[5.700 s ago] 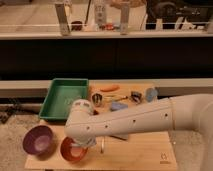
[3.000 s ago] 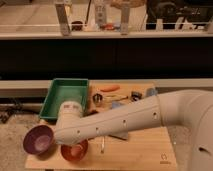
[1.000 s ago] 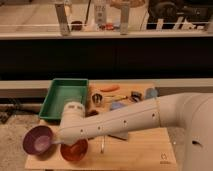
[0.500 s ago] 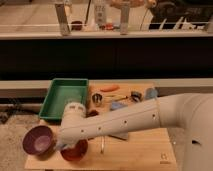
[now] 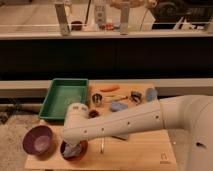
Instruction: Place towel in red bowl
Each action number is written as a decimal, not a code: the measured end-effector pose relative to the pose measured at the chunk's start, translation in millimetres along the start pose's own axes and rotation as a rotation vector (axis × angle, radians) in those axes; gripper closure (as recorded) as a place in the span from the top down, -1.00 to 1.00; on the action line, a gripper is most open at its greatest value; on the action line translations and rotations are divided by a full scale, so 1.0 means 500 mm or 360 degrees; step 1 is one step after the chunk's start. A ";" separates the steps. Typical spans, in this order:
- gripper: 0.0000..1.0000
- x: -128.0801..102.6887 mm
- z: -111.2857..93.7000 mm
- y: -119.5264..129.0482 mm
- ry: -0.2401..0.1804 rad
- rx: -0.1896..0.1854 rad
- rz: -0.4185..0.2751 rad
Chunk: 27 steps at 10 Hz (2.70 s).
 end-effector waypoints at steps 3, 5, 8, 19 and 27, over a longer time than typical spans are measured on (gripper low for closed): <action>-0.31 -0.007 0.005 -0.021 -0.0001 0.0016 -0.0003; -0.31 -0.005 0.005 -0.020 0.0001 0.0017 0.0001; -0.31 -0.007 0.005 -0.021 0.0000 0.0017 -0.0001; -0.31 -0.007 0.006 -0.020 -0.0002 0.0017 0.0000; -0.31 -0.007 0.006 -0.020 -0.0002 0.0016 0.0000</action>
